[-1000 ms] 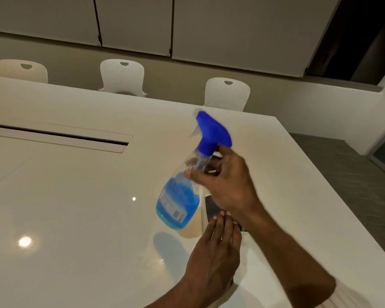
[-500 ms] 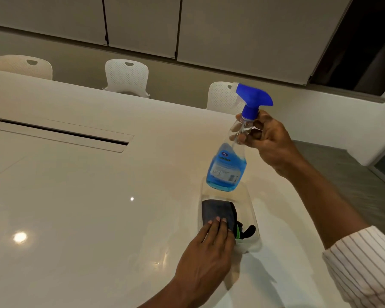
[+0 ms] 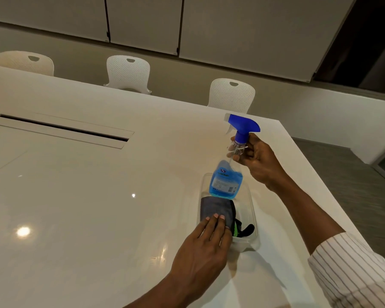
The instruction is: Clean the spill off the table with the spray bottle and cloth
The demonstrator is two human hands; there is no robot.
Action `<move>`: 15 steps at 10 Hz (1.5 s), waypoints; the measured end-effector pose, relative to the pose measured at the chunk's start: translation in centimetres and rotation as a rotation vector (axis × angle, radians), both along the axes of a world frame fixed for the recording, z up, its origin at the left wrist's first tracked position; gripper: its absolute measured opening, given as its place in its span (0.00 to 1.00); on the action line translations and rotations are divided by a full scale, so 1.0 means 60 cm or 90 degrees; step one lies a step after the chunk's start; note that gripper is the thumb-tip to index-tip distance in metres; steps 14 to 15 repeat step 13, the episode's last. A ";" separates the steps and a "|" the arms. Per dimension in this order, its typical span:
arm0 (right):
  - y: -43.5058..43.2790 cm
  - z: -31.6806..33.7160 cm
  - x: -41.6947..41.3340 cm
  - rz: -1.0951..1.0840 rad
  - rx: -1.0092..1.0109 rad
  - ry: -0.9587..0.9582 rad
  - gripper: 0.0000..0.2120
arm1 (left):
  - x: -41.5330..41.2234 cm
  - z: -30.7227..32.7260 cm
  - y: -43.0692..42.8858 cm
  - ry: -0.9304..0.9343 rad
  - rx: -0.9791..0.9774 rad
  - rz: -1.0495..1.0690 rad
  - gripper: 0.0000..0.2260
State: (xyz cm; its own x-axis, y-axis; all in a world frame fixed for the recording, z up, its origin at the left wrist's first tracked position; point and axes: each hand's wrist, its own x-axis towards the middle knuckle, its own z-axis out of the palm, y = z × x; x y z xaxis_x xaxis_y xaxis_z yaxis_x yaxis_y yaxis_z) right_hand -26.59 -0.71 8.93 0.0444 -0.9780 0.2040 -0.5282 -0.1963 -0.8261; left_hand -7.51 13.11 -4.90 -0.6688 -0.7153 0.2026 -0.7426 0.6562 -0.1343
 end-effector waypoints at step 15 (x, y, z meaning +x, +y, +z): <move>0.056 -0.094 -0.012 -0.142 -0.026 0.051 0.32 | 0.053 0.023 -0.014 0.105 -0.019 -0.007 0.37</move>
